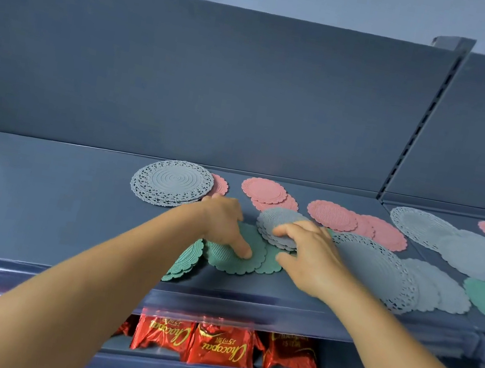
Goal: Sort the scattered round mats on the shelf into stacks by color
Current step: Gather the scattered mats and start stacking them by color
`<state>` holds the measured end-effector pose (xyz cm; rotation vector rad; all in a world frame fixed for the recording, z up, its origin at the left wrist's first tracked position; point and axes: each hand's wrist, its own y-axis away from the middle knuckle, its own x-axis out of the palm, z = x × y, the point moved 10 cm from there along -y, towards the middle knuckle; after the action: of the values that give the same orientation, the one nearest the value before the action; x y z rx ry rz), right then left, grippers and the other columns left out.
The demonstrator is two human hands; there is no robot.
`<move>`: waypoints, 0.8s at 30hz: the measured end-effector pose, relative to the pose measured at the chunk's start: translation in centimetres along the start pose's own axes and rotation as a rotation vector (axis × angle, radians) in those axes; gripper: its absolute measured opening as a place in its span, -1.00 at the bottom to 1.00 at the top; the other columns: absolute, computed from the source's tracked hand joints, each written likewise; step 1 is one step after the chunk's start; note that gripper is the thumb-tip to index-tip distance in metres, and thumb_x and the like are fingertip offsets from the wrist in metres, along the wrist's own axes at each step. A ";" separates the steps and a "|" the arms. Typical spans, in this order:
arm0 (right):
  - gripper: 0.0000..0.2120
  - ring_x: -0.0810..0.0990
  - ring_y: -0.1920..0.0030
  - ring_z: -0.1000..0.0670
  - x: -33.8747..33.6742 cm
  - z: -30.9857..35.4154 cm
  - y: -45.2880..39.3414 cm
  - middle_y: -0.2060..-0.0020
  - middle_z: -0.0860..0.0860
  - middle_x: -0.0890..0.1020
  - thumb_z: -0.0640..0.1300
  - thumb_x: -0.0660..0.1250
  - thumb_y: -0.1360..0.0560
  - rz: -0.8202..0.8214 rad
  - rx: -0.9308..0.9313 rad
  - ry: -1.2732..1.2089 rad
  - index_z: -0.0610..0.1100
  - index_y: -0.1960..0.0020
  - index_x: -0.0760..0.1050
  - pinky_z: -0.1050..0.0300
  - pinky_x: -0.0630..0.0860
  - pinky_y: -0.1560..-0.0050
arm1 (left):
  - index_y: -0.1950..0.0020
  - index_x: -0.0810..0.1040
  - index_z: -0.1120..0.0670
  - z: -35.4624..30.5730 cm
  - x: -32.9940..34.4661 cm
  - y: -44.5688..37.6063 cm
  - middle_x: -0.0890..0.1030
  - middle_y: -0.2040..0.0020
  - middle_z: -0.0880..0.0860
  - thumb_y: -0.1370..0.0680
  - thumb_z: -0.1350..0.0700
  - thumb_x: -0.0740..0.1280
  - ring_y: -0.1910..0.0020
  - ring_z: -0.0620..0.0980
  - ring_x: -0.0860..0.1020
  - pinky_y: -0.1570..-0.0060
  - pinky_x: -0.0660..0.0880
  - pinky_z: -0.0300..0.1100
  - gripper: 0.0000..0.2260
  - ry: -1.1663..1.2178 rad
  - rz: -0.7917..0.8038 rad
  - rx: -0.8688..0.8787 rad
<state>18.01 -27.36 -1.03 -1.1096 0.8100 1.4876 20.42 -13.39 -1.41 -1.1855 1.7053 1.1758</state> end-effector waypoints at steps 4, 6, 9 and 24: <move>-0.63 0.30 -0.36 -0.07 -0.4 -1.2 0.1 -0.36 0.03 0.39 -0.16 0.22 -0.56 -0.057 0.057 0.013 0.03 -0.35 0.41 0.12 0.25 -0.37 | -0.15 0.41 0.09 -0.3 -0.9 -0.2 0.46 -0.08 0.11 -0.43 0.10 0.45 0.08 0.05 0.45 0.10 0.43 -0.15 -0.64 0.223 -0.154 0.036; -0.62 0.30 -0.37 -0.07 -0.6 -1.3 0.2 -0.36 0.02 0.39 -0.15 0.23 -0.56 -0.061 0.062 0.017 0.02 -0.36 0.41 0.11 0.25 -0.39 | -0.10 0.45 0.07 -0.2 -2.0 0.0 0.49 -0.14 0.14 -0.49 0.14 0.37 0.11 0.04 0.45 0.07 0.42 -0.17 -0.78 0.381 -0.261 0.050; -0.58 0.30 -0.37 -0.06 -0.6 0.3 0.7 -0.36 0.05 0.39 -0.09 0.28 -0.51 -0.056 -0.016 0.022 0.06 -0.36 0.41 0.11 0.22 -0.39 | -0.13 0.52 0.06 1.1 -4.4 1.2 0.53 -0.15 0.10 -0.51 0.15 0.34 0.08 0.04 0.46 0.05 0.42 -0.18 -0.81 0.561 -0.410 0.030; -0.75 0.52 0.14 -0.16 1.5 6.5 1.4 0.16 -0.11 0.61 -0.05 0.19 -0.50 0.050 -0.189 0.320 -0.20 0.22 0.45 0.03 0.47 0.18 | 0.18 0.43 0.01 11.4 -2.9 6.2 0.43 0.22 0.04 -0.48 0.18 0.30 0.22 0.05 0.34 0.21 0.33 -0.18 -0.91 0.281 -0.422 -0.201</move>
<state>15.18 -21.20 -0.35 -1.5049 0.9344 1.4711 16.14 -0.83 -0.63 -1.8028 1.4484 0.9659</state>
